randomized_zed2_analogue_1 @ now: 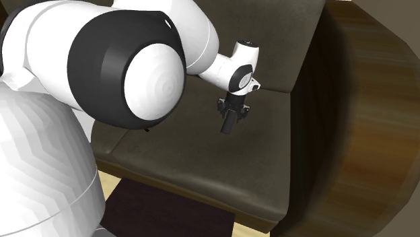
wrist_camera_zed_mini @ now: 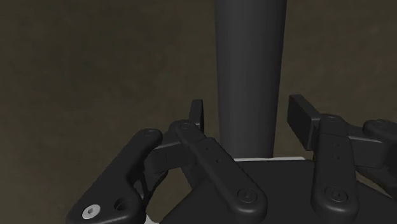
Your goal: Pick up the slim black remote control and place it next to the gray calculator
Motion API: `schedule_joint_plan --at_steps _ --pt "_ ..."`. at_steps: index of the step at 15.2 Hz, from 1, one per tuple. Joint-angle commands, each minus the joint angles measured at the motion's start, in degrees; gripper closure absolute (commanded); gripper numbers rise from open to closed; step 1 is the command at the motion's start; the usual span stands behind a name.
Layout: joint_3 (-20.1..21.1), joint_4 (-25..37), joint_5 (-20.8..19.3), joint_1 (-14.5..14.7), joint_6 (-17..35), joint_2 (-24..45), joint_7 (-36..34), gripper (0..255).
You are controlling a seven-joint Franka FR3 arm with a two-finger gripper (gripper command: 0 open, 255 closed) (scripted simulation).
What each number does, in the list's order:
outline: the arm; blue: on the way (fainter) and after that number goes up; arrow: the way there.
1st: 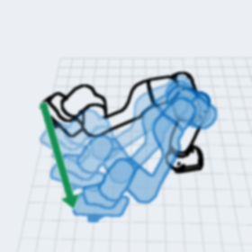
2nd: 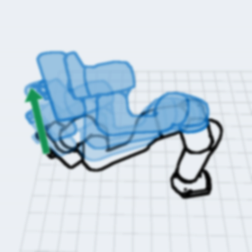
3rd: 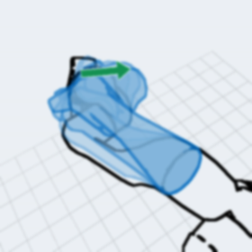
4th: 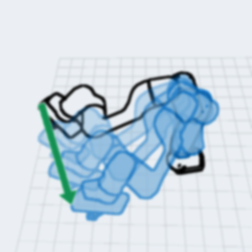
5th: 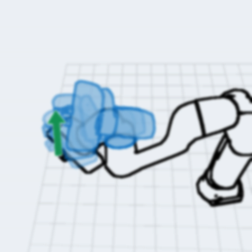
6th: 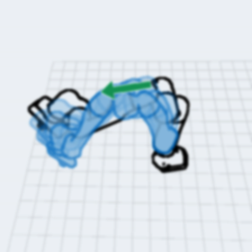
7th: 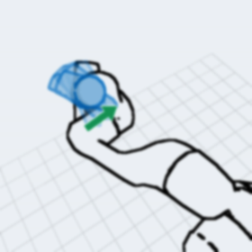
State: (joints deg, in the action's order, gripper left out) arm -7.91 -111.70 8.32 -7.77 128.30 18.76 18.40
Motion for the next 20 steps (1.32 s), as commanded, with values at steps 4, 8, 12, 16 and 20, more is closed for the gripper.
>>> schedule_joint_plan --at_steps 4,8,12,16,20 --pt "0.1 -0.5 0.0 0.2 0.0 -0.3 -0.1 255" --pt "0.1 -0.1 0.1 0.1 -0.1 0.0 -0.1 255" --pt "-0.1 0.6 -0.3 0.2 -1.9 -1.2 -0.3 255" --pt "-0.2 1.6 -0.7 0.2 -4.5 -2.8 -0.8 255" --pt "-0.4 2.9 -1.1 0.3 -7.2 -4.2 -1.2 255"
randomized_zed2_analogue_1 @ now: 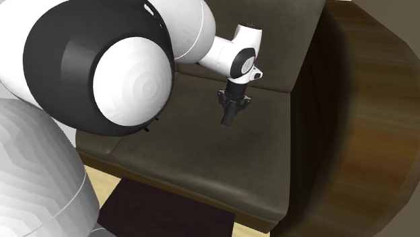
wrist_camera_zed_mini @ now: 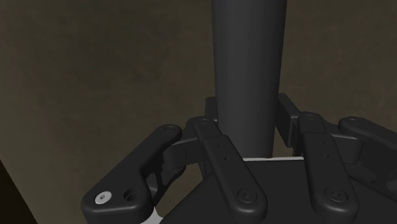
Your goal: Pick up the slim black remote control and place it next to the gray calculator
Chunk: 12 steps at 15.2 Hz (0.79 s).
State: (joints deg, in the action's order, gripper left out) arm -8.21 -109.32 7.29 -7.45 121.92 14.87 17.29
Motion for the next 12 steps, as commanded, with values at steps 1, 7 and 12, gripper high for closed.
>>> schedule_joint_plan --at_steps 1,7,12 --pt "-0.1 0.8 -0.2 0.0 -1.5 -0.7 -0.2 255" --pt "-0.2 3.2 -0.7 0.0 -5.6 -2.5 -0.7 255" --pt "0.1 3.0 -1.2 0.8 -7.4 -4.6 -2.2 255"
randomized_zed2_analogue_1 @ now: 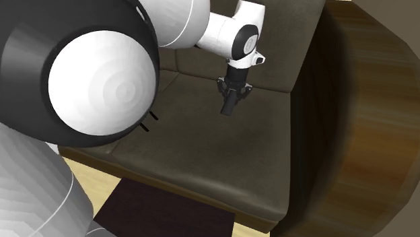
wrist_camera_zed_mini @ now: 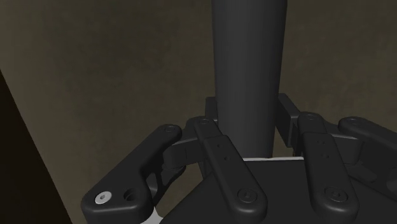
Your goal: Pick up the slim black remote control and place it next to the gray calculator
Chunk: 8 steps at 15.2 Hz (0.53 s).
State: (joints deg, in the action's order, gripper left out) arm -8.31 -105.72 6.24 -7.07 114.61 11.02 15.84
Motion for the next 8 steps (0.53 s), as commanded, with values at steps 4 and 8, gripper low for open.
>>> schedule_joint_plan --at_steps 4,8 --pt "2.1 -7.0 -0.8 3.3 1.9 -5.6 -5.5 255" --pt "4.4 -12.2 -1.2 6.0 3.4 -9.6 -10.5 255"
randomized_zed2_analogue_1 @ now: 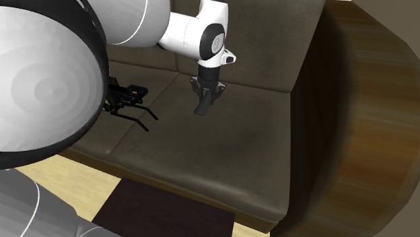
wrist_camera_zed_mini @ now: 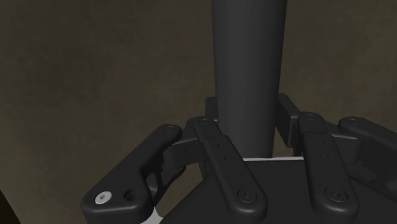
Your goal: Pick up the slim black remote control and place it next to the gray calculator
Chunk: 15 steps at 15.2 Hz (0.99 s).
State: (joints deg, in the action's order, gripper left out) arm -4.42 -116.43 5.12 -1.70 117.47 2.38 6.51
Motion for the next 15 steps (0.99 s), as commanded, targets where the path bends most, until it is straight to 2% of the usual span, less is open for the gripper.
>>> schedule_joint_plan --at_steps 1,8,15 --pt "1.1 -2.6 -0.1 1.2 0.9 -1.9 -2.4 255" --pt "6.0 -8.7 0.2 5.8 2.7 -6.9 -11.6 255" --pt "11.5 -11.5 1.1 10.4 4.0 -9.3 -21.2 255"
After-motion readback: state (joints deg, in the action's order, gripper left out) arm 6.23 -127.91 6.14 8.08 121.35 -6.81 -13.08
